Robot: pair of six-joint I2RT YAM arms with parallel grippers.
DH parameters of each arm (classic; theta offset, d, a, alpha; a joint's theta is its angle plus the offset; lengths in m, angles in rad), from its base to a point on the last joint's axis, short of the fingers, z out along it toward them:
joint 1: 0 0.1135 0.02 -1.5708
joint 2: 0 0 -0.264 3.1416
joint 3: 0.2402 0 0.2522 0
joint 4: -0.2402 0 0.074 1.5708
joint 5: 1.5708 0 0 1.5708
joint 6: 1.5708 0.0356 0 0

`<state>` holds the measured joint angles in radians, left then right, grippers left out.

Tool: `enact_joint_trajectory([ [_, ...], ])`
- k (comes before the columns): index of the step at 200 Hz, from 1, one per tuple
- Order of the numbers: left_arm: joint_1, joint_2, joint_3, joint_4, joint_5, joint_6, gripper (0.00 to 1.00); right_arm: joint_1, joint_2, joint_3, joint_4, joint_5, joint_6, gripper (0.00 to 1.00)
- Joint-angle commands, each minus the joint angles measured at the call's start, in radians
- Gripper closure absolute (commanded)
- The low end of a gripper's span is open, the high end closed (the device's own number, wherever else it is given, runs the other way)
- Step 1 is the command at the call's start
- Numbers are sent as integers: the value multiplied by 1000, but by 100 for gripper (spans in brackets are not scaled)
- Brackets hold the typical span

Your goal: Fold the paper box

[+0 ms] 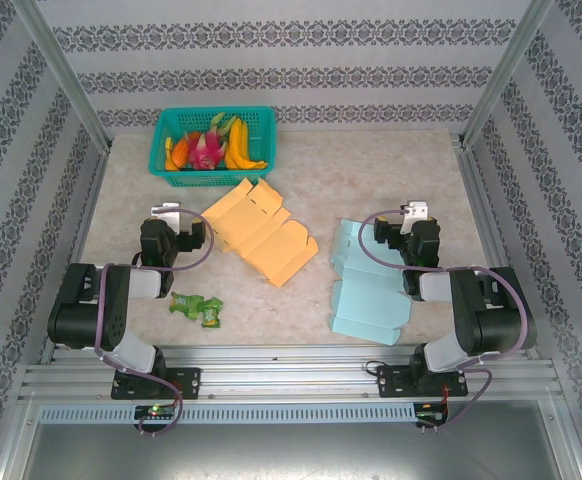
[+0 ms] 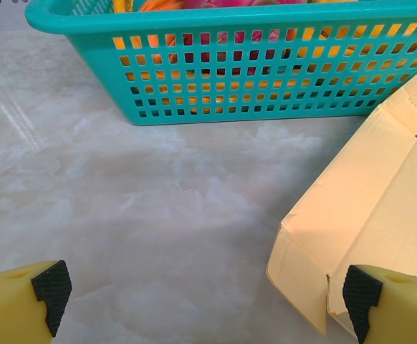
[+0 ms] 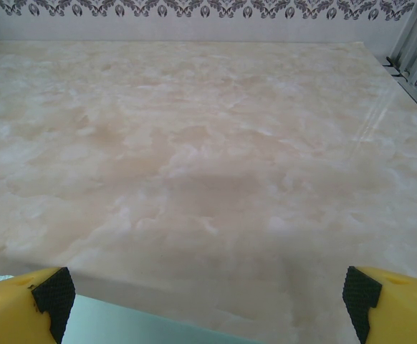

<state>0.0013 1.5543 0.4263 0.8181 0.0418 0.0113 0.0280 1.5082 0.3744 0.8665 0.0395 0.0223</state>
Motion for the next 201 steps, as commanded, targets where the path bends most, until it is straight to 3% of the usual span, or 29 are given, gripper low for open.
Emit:
enact_joint_trajectory([
  [1, 5, 6, -7, -4, 8, -12, 0, -8, -1, 14, 19, -4, 5, 2],
  [60, 2, -1, 0, -14, 36, 5, 0, 16, -32, 16, -10, 1, -27, 2],
  [72, -19, -61, 45, -151, 15, 22, 0, 38, -97, -5, -13, 71, -27, 2],
  [99, -36, -140, 167, -432, -84, -35, 0, 113, -350, 8, -265, 284, 46, 2],
  [130, -38, -204, 259, -631, -137, -204, 0, 119, -548, 24, -385, 246, 89, 2],
  [154, -37, -299, 268, -714, -93, -375, 0, 117, -563, 52, -425, 196, 102, 2],
  [181, -39, -354, 296, -939, -39, -636, 0, 126, -560, 136, -551, 113, 146, 2],
  [201, -71, -357, 258, -947, 19, -770, 0, 150, -564, 178, -608, 101, 165, 2],
])
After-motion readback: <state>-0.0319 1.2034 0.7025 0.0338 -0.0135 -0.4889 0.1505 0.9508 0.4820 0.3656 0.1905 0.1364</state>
